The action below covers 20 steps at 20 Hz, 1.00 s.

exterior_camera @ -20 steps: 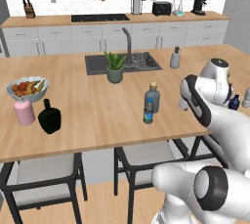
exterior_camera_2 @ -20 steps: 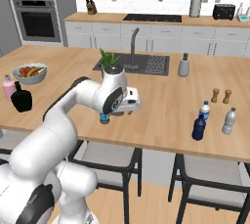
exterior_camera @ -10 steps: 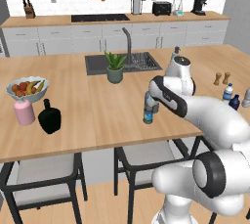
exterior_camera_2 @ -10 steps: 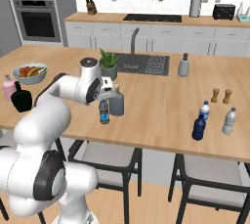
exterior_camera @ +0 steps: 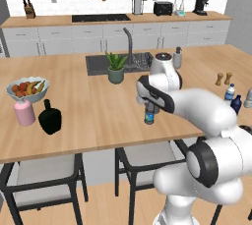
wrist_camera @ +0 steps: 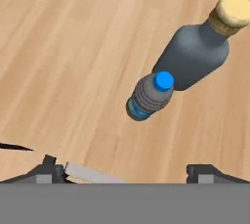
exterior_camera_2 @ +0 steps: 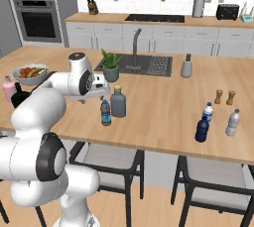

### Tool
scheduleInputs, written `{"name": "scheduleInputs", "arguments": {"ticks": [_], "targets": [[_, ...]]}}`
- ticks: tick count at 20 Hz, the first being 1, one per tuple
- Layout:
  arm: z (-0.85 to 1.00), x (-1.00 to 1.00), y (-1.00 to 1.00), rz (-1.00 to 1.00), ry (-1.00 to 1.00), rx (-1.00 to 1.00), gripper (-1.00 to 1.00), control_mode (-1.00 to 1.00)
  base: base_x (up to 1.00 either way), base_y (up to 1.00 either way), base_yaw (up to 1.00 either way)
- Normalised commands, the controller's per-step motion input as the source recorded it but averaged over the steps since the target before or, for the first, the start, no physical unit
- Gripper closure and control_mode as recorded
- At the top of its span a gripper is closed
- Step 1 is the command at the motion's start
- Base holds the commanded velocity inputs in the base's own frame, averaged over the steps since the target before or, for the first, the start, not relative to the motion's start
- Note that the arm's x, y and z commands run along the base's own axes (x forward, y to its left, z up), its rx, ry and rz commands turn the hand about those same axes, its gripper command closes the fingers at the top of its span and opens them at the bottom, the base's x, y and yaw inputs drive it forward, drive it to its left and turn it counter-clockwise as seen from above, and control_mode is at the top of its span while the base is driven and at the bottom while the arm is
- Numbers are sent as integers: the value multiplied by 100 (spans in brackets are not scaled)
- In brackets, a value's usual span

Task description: Move the plastic bottles in the middle to the plastics group, and the glass bottles in the middle to the glass group.

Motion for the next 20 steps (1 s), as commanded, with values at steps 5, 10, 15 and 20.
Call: {"name": "scheduleInputs", "arguments": {"ticks": [5,10,15,20], "targets": [[1,23,-10,-29,12,4,-100,-100,0,0,0],[-8,51,-1,-13,5,1,-100,-100,0,0,0],[-28,33,0,0,2,5,-100,-100,0,0,0],[-14,17,-1,0,5,3,-100,-100,0,0,0]]}}
